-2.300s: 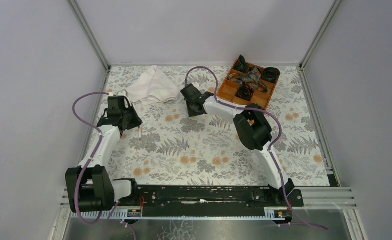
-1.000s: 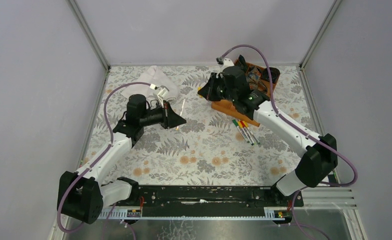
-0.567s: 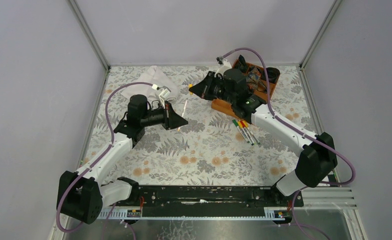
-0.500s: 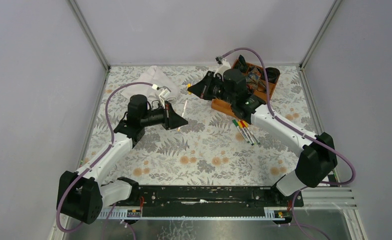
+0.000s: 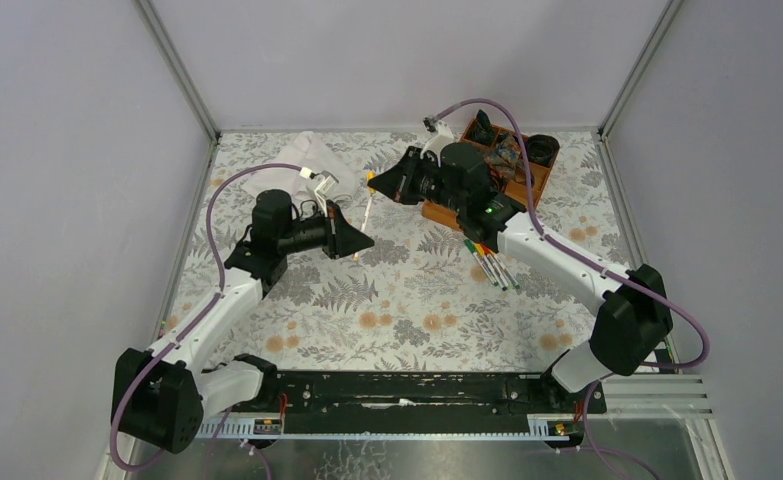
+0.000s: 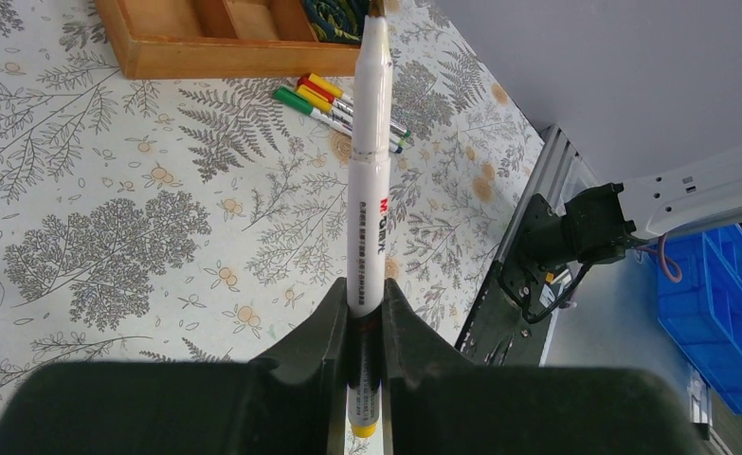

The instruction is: Insert the pens into the pen caps

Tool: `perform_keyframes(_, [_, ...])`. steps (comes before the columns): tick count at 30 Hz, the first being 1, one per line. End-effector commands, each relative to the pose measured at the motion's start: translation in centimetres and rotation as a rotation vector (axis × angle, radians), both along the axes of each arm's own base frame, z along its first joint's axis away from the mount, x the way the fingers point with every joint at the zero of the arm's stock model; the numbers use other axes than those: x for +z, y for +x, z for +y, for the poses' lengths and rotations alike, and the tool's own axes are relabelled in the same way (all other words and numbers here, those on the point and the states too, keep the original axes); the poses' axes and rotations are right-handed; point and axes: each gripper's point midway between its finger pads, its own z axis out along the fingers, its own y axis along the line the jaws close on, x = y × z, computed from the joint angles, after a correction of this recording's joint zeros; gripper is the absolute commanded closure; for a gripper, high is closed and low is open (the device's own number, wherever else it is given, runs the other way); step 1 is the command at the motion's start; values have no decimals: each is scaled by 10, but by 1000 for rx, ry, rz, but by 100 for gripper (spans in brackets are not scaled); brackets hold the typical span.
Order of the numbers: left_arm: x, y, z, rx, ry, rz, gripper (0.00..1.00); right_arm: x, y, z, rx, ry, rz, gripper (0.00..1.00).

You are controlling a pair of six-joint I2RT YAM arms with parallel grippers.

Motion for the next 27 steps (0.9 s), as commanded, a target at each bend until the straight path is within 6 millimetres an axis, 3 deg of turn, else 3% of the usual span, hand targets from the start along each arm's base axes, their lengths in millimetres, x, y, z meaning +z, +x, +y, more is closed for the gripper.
perform_keyframes(1, [7, 0, -1, 1, -5, -62, 100, 18, -3, 7, 22, 32, -71, 100])
perform_keyframes(14, [7, 4, 2, 26, 3, -68, 100, 17, -10, 12, 57, 45, -68, 100])
perform_keyframes(27, [9, 6, 7, 72, 8, -89, 100, -13, -35, 18, 91, 23, -44, 100])
